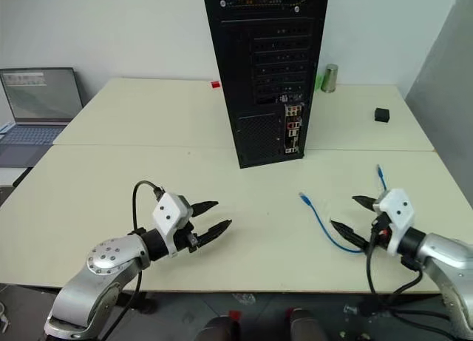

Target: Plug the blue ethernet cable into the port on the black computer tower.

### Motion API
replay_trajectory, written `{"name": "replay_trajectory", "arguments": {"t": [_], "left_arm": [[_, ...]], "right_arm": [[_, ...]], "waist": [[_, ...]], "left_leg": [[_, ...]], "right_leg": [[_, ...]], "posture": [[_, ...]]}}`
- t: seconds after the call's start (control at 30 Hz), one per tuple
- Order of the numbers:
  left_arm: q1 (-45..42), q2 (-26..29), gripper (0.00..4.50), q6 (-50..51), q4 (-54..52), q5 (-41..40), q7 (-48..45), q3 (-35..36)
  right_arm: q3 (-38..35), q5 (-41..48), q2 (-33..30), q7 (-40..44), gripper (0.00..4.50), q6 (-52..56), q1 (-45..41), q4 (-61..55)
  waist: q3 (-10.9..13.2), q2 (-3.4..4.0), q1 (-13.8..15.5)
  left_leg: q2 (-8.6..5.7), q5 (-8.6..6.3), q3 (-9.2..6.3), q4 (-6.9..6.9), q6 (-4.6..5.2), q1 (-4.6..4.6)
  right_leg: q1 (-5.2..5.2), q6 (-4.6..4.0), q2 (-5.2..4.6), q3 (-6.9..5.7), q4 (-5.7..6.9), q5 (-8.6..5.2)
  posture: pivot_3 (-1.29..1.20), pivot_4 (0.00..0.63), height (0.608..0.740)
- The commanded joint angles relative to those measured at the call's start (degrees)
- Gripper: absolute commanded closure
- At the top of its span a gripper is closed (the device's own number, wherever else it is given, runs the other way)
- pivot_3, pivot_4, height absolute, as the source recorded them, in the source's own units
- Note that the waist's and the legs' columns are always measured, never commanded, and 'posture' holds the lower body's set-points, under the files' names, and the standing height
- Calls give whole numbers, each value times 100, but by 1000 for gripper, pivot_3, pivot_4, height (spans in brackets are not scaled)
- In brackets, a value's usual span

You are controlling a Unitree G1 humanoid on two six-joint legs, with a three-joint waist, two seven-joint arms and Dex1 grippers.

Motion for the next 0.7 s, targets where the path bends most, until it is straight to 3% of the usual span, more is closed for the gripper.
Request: {"name": "replay_trajectory", "arguments": {"t": [0.03,0.27,0.63,0.7], "left_arm": [[-87,-29,1352,-78,-320,-135,-174,-188],[-151,-95,1352,-61,-353,-169,-211,-349],[-382,-73,1352,-130,-141,-140,-234,-268],[-413,-86,1352,-133,-115,-143,-225,-266]], "right_arm": [[586,-408,487,-455,26,-155,-329,20],[1000,-1125,1381,-1017,26,-877,-964,1290],[1311,-1514,1586,-920,26,-1161,-1167,2171],[1321,-1588,1642,-986,390,-1195,-1224,2258]], "waist": [[0,0,0],[4,-1,2],[5,0,-1],[4,0,-7]], "left_leg": [[1,0,1,1,0,0],[-3,0,1,0,0,-1],[-1,0,0,-1,0,-1],[0,0,0,-1,0,0]], "right_leg": [[-1,0,0,1,0,0],[-2,-1,-1,1,-1,1],[-3,-25,0,-2,0,15],[-3,-25,0,-2,0,14]], "posture": [[0,150,740],[0,150,740],[0,150,740],[0,150,740]]}}
